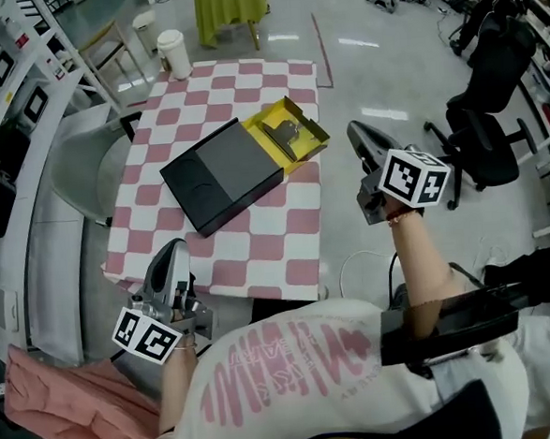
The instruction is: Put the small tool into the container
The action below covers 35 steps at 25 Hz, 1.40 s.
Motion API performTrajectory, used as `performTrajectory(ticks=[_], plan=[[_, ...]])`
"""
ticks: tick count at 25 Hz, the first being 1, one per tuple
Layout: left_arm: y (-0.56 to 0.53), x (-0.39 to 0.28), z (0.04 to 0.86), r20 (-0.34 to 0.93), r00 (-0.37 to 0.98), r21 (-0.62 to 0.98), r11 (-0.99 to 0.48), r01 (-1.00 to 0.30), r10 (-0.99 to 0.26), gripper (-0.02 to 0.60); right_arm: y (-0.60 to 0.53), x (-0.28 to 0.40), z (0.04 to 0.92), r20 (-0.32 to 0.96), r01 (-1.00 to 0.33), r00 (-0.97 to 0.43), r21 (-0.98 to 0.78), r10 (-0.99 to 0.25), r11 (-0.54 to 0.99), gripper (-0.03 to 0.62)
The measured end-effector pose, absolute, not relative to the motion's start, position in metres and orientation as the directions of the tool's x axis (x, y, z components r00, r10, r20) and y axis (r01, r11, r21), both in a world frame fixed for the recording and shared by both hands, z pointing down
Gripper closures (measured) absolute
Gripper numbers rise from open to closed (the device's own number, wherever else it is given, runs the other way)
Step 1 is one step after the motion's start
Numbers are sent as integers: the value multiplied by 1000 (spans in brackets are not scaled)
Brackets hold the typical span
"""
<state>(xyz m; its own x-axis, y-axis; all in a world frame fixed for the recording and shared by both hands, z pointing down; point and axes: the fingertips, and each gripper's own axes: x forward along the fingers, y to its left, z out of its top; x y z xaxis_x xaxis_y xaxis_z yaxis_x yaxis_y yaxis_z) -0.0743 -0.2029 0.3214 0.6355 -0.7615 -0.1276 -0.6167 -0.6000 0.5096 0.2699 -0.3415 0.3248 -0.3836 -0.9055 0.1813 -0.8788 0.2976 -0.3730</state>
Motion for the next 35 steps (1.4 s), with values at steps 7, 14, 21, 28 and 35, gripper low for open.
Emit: performTrajectory(ticks=[7, 14, 21, 28, 35], plan=[[-184, -41, 307, -166, 664, 498, -643, -581, -729, 574, -278, 279, 296, 109, -880, -384, -344, -917, 328, 588], [-160, -18, 303, -165, 678, 487, -657, -575, -716, 574, -226, 292, 301, 122, -888, -376, -331, -919, 319, 588], [-128, -5, 307, -153, 686, 483, -660, -576, -711, 574, -181, 305, 309, 146, -895, -366, -325, -919, 305, 588], [-96, 2, 311, -140, 690, 490, -655, -575, -710, 574, -146, 305, 322, 183, -896, -376, -322, -908, 306, 588], [-67, 3, 307, -141, 688, 486, -655, -579, -712, 574, -118, 305, 322, 191, -892, -385, -328, -903, 311, 588]])
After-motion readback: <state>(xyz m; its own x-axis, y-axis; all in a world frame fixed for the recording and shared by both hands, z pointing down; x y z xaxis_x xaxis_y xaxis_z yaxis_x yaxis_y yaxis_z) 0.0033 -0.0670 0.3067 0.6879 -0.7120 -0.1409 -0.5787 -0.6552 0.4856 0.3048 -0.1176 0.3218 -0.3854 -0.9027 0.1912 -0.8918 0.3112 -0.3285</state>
